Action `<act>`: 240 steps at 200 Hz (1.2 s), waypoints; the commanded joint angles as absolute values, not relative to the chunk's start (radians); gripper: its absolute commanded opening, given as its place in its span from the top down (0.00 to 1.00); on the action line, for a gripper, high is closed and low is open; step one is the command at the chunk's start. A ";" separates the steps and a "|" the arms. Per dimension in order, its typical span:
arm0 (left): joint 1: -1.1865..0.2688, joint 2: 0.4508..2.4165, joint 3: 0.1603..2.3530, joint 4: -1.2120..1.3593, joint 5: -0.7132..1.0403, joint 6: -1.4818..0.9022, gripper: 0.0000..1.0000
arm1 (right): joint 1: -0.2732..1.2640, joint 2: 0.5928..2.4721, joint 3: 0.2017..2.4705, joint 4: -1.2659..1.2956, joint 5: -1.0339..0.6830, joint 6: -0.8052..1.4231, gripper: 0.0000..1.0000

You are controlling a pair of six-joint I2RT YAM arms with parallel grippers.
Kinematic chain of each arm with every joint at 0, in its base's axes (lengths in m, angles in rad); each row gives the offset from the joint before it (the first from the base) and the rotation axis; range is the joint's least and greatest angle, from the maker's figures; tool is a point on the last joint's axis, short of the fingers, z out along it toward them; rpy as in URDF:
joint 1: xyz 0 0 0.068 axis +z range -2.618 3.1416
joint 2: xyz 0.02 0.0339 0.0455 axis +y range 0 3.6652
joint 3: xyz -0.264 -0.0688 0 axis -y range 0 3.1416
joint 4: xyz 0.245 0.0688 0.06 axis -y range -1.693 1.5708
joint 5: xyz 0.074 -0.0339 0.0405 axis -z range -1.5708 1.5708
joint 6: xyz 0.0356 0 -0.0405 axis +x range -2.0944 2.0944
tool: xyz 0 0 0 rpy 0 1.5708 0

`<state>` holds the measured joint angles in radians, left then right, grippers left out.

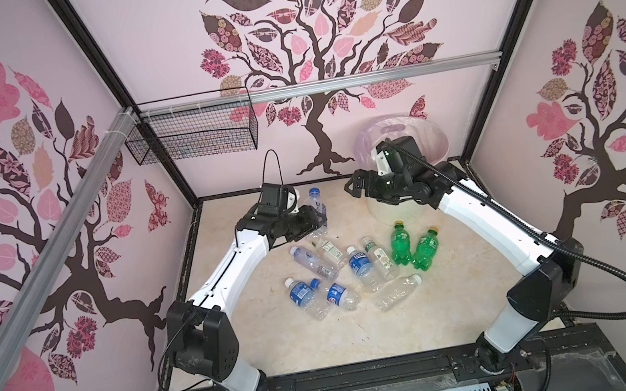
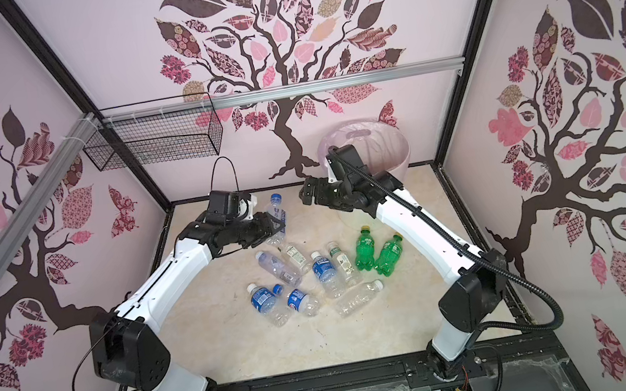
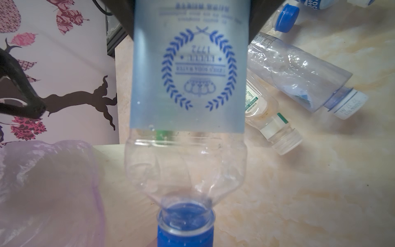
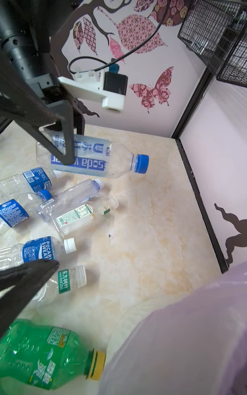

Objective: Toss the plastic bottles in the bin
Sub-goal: 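Lift the bottle with the left gripper while the right gripper approaches it, then close the right gripper on the held bottle beside the left gripper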

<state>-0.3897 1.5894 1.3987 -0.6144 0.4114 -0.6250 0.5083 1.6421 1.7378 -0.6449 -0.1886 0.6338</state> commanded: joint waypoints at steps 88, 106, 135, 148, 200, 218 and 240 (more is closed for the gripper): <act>-0.464 1.515 1.359 -0.539 0.469 -0.684 0.56 | 0.531 1.757 1.781 -0.623 -0.364 0.733 0.09; -0.475 1.520 1.361 -0.527 0.474 -0.690 0.56 | 0.533 1.772 1.787 -0.616 -0.378 0.739 0.10; -0.483 1.521 1.367 -0.520 0.474 -0.699 0.56 | 0.533 1.801 1.811 -0.608 -0.409 0.754 0.12; -0.484 1.521 1.368 -0.521 0.470 -0.700 0.56 | 0.534 1.813 1.819 -0.606 -0.420 0.762 0.13; -0.492 1.506 1.349 -0.504 0.467 -0.715 0.56 | 0.553 1.850 1.819 -0.574 -0.449 0.802 0.20; -0.492 1.504 1.348 -0.509 0.469 -0.714 0.56 | 0.553 1.855 1.808 -0.552 -0.457 0.820 0.28; -0.493 1.501 1.351 -0.513 0.472 -0.712 0.56 | 0.554 1.857 1.807 -0.538 -0.463 0.828 0.35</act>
<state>-0.4877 1.5303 1.3701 -0.5350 0.4576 -0.7120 0.5488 1.8309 1.7794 -0.5564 -0.4438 0.7696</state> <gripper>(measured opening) 0.534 0.673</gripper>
